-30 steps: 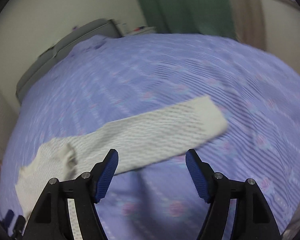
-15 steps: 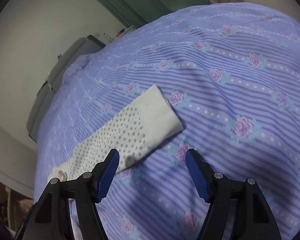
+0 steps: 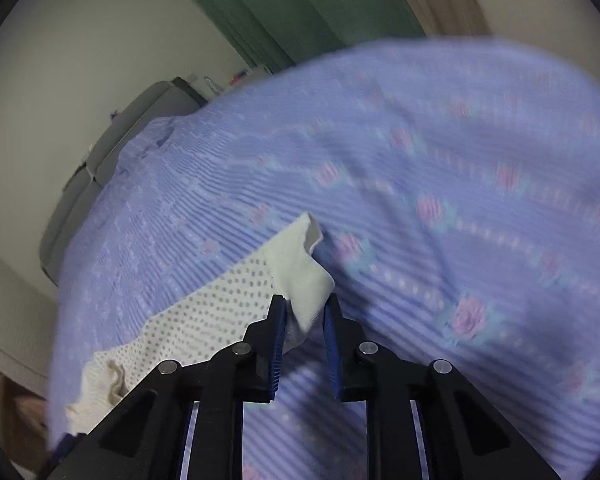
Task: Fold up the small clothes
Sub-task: 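Lift the held sleeve and lay it across the shirt body with the right gripper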
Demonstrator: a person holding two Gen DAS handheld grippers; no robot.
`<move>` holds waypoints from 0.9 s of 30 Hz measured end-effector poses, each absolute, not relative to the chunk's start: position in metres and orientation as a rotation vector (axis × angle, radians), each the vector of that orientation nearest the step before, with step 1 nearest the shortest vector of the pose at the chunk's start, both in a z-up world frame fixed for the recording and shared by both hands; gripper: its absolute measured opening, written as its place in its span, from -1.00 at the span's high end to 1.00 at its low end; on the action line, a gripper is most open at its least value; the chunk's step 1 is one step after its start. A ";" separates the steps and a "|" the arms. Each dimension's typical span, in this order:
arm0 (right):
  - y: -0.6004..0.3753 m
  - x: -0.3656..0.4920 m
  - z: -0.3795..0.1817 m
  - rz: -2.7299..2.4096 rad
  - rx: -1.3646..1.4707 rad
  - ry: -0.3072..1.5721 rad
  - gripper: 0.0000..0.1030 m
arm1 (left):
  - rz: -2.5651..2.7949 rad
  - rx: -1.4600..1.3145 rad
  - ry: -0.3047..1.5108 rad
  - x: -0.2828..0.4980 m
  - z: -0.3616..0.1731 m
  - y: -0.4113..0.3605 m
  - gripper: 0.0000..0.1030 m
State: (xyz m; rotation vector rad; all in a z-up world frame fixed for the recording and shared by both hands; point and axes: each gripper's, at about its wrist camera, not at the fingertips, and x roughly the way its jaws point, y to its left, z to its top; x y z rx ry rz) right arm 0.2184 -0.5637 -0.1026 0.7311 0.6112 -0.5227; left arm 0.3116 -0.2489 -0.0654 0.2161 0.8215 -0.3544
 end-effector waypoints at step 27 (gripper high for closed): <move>-0.179 0.359 0.048 0.122 -0.293 0.570 0.72 | 0.119 0.064 0.837 0.290 -0.042 0.027 -0.36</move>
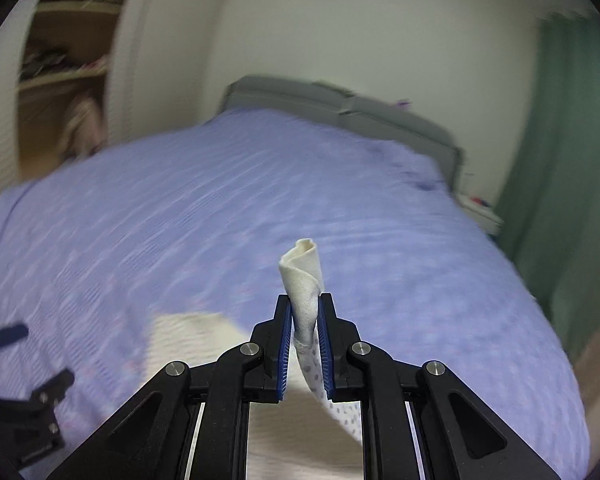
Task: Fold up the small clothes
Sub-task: 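Lift the held sleeve and lay it across the shirt body with the right gripper, then open the right gripper and withdraw it from the folded sleeve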
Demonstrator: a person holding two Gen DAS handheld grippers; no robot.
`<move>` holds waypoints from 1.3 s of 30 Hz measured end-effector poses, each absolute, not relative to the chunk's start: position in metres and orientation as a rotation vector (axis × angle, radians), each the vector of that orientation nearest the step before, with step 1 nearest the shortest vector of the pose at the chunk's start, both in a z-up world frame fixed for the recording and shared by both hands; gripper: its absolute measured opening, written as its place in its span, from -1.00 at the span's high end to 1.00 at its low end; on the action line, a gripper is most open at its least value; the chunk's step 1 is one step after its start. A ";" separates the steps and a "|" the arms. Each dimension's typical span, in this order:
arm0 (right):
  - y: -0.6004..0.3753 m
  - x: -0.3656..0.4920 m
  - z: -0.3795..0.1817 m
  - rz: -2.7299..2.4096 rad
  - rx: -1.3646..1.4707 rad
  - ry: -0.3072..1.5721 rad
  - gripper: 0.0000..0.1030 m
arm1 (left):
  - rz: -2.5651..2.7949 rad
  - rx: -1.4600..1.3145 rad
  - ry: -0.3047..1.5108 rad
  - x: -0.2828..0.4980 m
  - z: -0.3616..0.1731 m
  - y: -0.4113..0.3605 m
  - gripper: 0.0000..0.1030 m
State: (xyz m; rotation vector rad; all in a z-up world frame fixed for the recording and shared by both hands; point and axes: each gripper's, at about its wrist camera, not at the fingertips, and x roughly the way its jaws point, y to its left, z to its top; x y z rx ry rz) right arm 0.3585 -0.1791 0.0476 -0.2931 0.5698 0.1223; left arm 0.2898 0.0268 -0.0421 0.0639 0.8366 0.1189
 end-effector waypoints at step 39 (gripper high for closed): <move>-0.320 0.304 -0.071 -0.190 0.089 0.804 -0.43 | -0.307 -0.252 1.056 0.393 -0.107 0.004 -0.37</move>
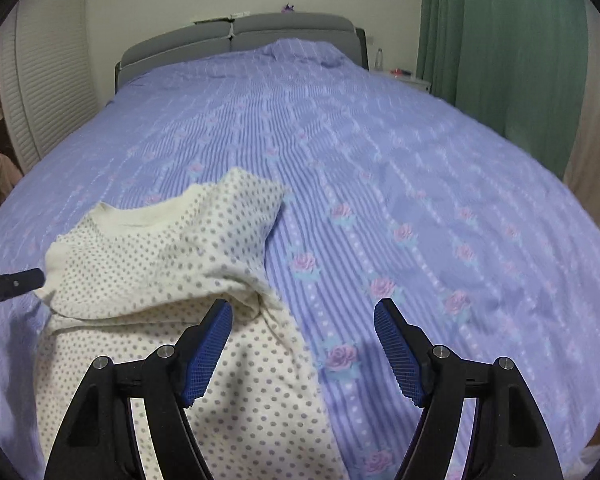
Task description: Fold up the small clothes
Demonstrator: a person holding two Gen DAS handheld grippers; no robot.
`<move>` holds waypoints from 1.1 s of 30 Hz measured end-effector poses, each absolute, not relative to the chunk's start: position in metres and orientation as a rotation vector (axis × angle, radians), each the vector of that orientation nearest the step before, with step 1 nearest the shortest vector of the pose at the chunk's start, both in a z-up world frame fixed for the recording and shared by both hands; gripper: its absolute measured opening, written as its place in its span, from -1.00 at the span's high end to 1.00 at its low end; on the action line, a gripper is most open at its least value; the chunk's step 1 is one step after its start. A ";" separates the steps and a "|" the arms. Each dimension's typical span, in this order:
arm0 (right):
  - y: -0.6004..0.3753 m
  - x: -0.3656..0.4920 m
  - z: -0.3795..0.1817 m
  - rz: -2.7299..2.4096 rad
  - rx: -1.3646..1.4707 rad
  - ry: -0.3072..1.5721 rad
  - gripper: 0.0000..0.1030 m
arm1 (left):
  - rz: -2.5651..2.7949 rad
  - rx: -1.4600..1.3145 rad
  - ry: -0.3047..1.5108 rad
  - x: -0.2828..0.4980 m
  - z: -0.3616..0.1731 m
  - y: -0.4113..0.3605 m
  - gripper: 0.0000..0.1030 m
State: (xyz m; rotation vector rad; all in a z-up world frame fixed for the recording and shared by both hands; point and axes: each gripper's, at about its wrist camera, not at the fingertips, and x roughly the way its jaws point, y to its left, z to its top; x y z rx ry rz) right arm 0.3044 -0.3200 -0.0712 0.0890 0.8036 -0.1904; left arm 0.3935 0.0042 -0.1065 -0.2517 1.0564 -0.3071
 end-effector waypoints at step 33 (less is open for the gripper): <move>-0.329 0.324 -0.068 -0.003 0.103 0.820 -0.06 | -0.396 -0.333 0.779 0.398 0.004 -0.017 0.80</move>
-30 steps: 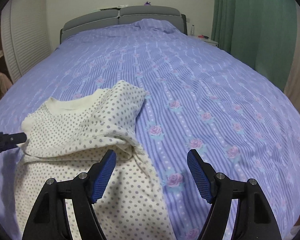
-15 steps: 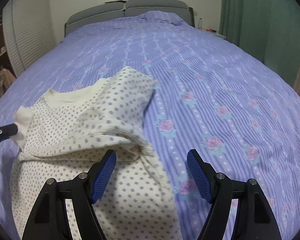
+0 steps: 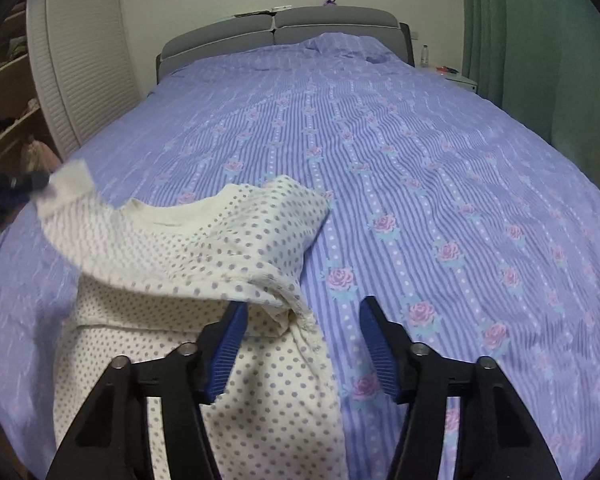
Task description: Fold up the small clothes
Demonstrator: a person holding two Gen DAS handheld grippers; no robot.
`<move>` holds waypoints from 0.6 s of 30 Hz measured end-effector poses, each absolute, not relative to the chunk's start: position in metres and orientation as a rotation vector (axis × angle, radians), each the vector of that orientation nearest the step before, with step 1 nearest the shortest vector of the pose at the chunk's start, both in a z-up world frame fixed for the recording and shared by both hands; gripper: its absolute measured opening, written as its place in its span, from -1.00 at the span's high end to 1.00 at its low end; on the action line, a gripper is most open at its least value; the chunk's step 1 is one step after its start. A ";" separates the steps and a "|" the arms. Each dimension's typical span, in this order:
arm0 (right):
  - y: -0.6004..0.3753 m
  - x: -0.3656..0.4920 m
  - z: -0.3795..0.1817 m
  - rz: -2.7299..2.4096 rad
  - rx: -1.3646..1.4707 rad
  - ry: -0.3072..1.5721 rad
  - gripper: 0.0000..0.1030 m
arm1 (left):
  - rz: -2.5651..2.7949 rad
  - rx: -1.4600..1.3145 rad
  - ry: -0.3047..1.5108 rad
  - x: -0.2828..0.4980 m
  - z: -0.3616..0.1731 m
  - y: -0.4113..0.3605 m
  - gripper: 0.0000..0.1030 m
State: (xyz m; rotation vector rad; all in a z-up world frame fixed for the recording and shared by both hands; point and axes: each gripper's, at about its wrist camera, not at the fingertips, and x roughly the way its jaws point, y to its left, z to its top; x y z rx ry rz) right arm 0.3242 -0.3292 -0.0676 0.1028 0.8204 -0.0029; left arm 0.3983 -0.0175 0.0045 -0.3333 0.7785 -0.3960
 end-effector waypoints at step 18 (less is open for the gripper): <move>-0.312 0.334 -0.070 0.097 0.018 0.925 0.46 | -0.390 -0.285 0.728 0.418 0.040 -0.035 0.81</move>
